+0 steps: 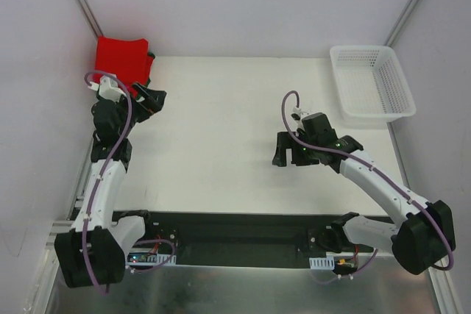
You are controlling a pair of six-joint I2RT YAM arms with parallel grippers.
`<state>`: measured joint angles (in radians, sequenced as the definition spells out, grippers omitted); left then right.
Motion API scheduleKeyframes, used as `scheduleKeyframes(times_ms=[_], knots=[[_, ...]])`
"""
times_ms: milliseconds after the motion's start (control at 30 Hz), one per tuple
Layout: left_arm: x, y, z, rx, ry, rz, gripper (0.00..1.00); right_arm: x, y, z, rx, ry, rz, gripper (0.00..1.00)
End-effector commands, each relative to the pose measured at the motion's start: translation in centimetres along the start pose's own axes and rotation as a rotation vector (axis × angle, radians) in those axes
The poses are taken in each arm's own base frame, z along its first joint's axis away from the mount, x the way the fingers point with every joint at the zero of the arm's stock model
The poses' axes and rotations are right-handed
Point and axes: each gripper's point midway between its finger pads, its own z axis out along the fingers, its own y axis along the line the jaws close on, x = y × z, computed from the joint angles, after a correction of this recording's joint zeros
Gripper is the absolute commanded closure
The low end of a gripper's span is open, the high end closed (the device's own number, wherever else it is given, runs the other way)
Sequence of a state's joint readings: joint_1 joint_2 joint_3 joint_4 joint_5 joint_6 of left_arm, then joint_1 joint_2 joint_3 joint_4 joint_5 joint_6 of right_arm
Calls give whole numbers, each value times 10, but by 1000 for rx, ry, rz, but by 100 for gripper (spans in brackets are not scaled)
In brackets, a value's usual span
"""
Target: Fold and stack the t-shirts
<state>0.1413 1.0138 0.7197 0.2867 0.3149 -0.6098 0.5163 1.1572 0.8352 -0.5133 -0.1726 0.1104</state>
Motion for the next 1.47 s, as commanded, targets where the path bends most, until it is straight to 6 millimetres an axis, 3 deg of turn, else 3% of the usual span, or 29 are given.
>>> scheduleKeyframes(times_ms=[0, 67, 400, 633, 967, 1433], knots=[[36, 12, -29, -76, 85, 62, 1, -21, -18, -13, 119, -128, -59, 4], [46, 7, -39, -68, 89, 82, 1, -23, -28, -16, 177, -152, -66, 4], [116, 39, -63, -172, 158, 87, 1, -21, -37, -32, 218, -213, -43, 4], [122, 56, -66, -234, 143, 158, 1, -19, -54, -31, 299, -247, -36, 4], [131, 69, -71, -258, 152, 201, 0, -19, -53, -28, 303, -264, -36, 4], [129, 65, -73, -241, 136, 196, 1, -14, -55, -28, 306, -266, -53, 4]])
